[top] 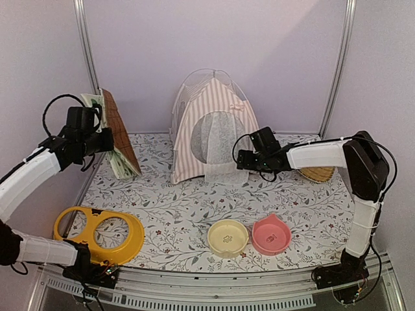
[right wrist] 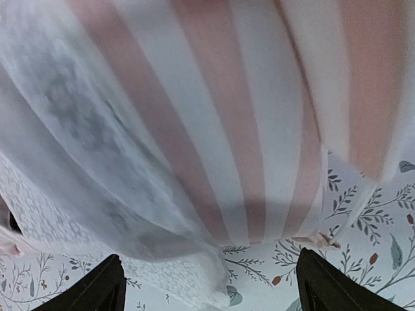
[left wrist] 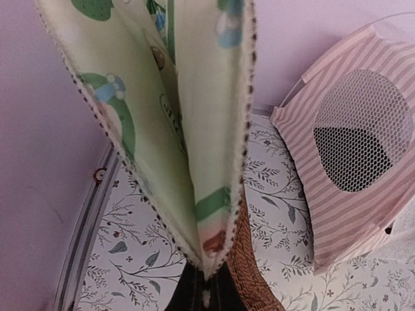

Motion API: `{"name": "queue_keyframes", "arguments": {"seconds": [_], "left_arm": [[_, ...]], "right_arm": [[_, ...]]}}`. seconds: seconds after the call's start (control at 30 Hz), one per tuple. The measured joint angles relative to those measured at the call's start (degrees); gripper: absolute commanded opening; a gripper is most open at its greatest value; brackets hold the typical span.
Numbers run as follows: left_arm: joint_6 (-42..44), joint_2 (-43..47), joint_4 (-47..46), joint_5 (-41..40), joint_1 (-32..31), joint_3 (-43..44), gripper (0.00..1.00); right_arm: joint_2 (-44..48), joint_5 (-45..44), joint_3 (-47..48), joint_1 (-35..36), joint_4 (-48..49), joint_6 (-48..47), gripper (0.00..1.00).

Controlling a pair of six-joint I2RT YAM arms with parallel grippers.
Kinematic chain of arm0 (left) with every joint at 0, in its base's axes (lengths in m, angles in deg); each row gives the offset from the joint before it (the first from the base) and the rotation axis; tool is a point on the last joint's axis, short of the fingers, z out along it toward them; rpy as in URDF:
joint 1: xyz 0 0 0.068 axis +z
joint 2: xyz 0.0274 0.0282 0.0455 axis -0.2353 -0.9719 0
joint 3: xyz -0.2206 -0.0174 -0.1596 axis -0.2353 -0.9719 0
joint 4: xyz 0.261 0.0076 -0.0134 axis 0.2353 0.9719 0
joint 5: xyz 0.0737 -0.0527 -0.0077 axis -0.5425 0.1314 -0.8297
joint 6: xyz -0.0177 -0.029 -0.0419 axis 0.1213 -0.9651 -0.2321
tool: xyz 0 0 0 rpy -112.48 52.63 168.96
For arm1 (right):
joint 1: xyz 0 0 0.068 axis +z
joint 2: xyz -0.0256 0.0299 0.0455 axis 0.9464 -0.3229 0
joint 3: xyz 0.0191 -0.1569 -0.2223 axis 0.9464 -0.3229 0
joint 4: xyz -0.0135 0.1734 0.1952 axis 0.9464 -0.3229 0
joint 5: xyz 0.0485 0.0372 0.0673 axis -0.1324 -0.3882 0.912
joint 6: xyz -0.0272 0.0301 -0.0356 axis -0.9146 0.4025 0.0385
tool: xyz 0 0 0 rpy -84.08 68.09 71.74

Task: Set up the pet tent
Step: Pick up the tent flap from the tent.

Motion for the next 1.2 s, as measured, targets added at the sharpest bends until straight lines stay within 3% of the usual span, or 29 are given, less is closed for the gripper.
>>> {"name": "queue_keyframes", "arguments": {"seconds": [0.2, 0.37, 0.6, 0.93, 1.03, 1.07, 1.1, 1.2], "left_arm": [[2.9, -13.7, -8.2, 13.2, -0.4, 0.9, 0.00], [5.4, -21.7, -11.4, 18.9, -2.7, 4.2, 0.00], [8.1, -22.8, -13.3, 23.4, -7.0, 5.9, 0.00], [9.0, -22.7, -12.9, 23.9, -7.4, 5.9, 0.00], [9.2, -22.2, -12.2, 24.0, -7.4, 5.9, 0.00], [9.2, -21.9, -11.7, 24.0, -7.4, 5.9, 0.00], [9.3, -21.5, -11.1, 24.0, -7.4, 5.9, 0.00], [9.4, -19.3, -9.0, 24.0, -7.4, 5.9, 0.00]], "right_arm": [[7.0, -0.5, -2.0, 2.6, 5.5, -3.5, 0.94], [6.4, -0.3, -0.9, 6.8, 11.3, -6.0, 0.97], [-3.3, -3.0, 6.6, 6.3, 17.9, -9.4, 0.99], [-13.5, -8.7, 13.7, 6.2, 19.1, -12.7, 0.96], [-15.5, -9.4, 14.4, 6.2, 19.1, -12.8, 0.83], [-16.1, -9.5, 14.6, 6.2, 19.0, -12.7, 0.74], [-16.5, -9.6, 14.7, 6.2, 18.9, -12.8, 0.64], [-17.0, -9.6, 15.6, 6.2, 17.9, -13.1, 0.20]]}}
